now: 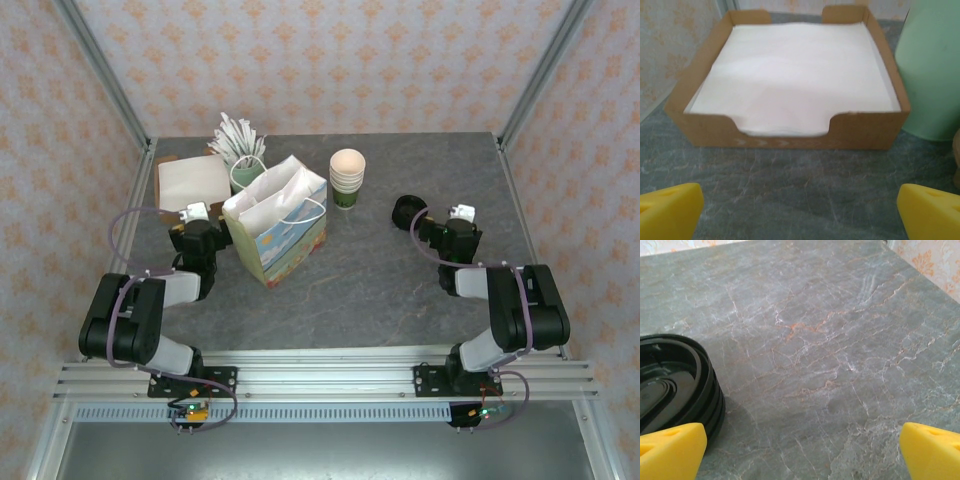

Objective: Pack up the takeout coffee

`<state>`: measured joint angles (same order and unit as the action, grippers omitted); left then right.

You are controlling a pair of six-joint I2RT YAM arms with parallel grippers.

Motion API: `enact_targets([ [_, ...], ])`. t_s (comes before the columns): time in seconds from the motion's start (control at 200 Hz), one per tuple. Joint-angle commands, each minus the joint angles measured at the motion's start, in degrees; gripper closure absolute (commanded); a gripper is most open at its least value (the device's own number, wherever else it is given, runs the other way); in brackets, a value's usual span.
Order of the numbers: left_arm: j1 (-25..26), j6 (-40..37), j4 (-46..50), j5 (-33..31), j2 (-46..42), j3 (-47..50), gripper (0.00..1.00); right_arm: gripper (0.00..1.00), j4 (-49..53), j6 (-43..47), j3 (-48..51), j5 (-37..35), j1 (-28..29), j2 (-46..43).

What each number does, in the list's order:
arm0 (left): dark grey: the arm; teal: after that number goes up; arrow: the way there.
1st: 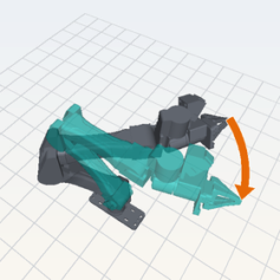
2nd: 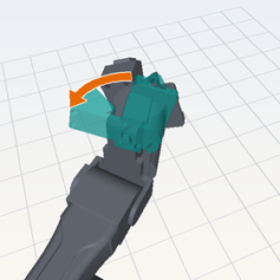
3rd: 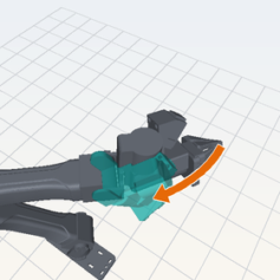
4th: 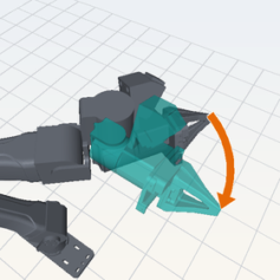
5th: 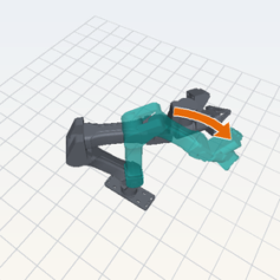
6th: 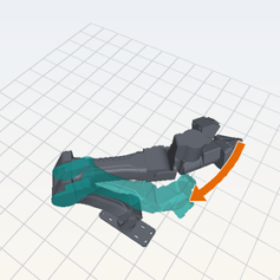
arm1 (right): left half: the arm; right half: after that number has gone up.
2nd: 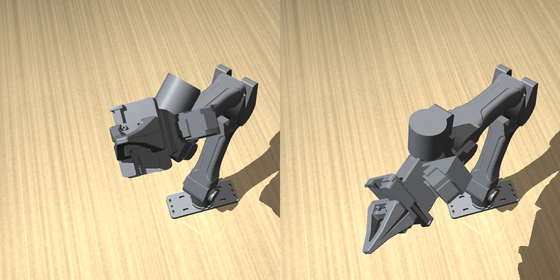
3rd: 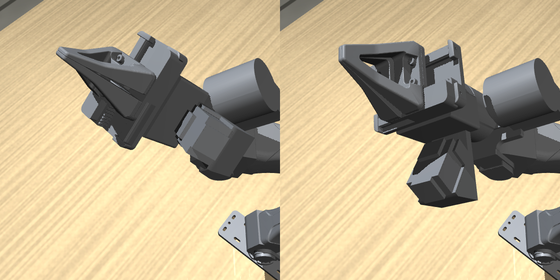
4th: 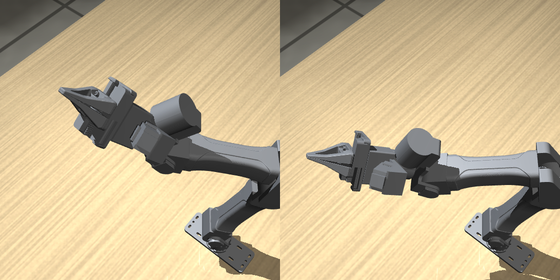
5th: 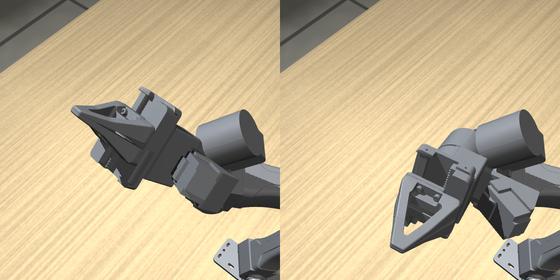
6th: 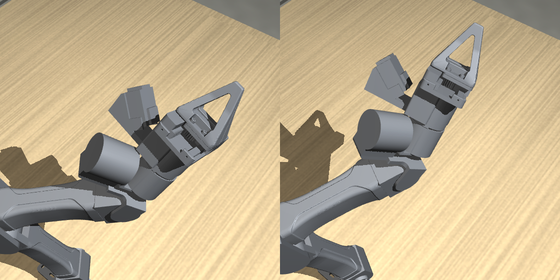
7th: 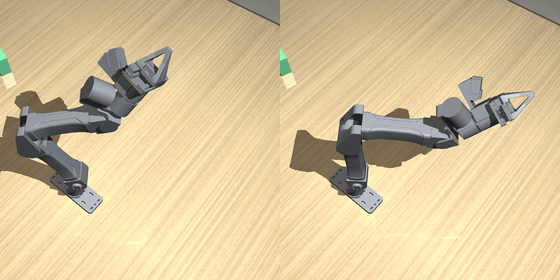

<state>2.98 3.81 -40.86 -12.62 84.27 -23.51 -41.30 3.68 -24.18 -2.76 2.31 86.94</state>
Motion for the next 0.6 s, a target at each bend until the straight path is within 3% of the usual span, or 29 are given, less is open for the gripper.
enact_targets([
  [0.0, 0.7, -1.4, -3.7, -2.8, 1.0, 0.7, 0.0, 0.01, -3.3, -0.9, 0.2, -0.7, -0.2, 0.2],
  [0.596, 0.8, -1.8, -4.5, -3.2, 1.3, 0.7, 0.0, 0.01, -3.2, -0.9, 0.3, -0.7, -0.2, 0.3],
])
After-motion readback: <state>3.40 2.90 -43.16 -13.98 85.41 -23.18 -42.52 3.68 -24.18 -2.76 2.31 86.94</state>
